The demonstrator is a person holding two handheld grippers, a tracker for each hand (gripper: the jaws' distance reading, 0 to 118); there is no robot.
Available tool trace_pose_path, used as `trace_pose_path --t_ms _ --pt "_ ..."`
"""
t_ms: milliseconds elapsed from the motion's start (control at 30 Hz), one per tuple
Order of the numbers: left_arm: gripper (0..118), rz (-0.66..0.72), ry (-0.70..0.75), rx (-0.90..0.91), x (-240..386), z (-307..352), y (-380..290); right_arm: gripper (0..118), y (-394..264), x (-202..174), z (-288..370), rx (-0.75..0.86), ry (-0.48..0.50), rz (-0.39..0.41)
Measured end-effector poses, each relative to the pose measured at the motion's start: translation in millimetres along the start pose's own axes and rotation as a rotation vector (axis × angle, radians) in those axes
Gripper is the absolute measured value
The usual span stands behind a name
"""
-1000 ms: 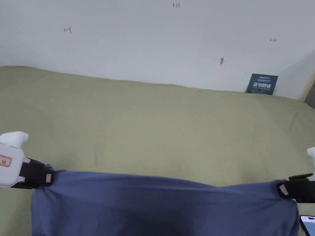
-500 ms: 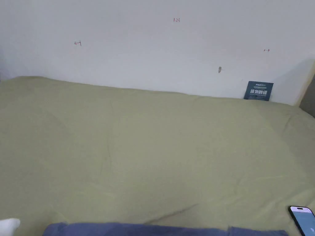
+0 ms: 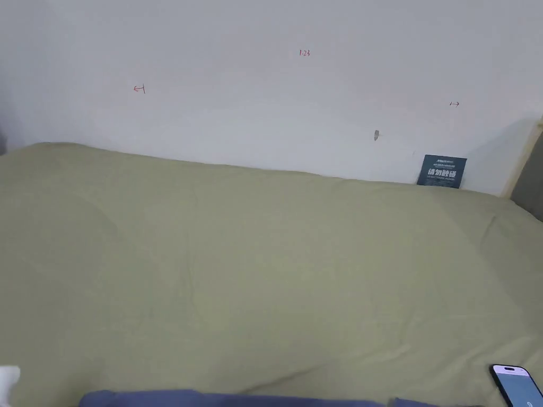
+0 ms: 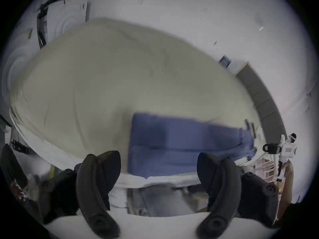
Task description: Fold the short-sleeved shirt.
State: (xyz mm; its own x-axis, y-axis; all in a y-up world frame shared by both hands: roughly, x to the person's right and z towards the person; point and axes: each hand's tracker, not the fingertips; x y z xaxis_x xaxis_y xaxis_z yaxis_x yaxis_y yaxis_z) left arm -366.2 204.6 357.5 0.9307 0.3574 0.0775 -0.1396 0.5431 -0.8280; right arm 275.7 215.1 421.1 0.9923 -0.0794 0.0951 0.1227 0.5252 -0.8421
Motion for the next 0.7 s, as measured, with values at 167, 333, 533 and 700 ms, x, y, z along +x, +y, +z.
trace_pose_path --t_ms 167,333,533,700 --pt "96 -0.128 -0.009 0.210 62 36 13 85 11 -35 66 0.343 0.096 -0.067" --pt "0 -0.238 0.070 0.361 105 30 -10 12 -9 -91 87 0.537 -0.049 0.056" --pt "0 -0.353 0.129 0.410 137 14 -38 0 -32 -120 55 0.436 -0.106 0.172" --pt "0 -0.366 0.143 0.415 145 21 -31 0 -29 -123 48 0.429 -0.083 0.159"
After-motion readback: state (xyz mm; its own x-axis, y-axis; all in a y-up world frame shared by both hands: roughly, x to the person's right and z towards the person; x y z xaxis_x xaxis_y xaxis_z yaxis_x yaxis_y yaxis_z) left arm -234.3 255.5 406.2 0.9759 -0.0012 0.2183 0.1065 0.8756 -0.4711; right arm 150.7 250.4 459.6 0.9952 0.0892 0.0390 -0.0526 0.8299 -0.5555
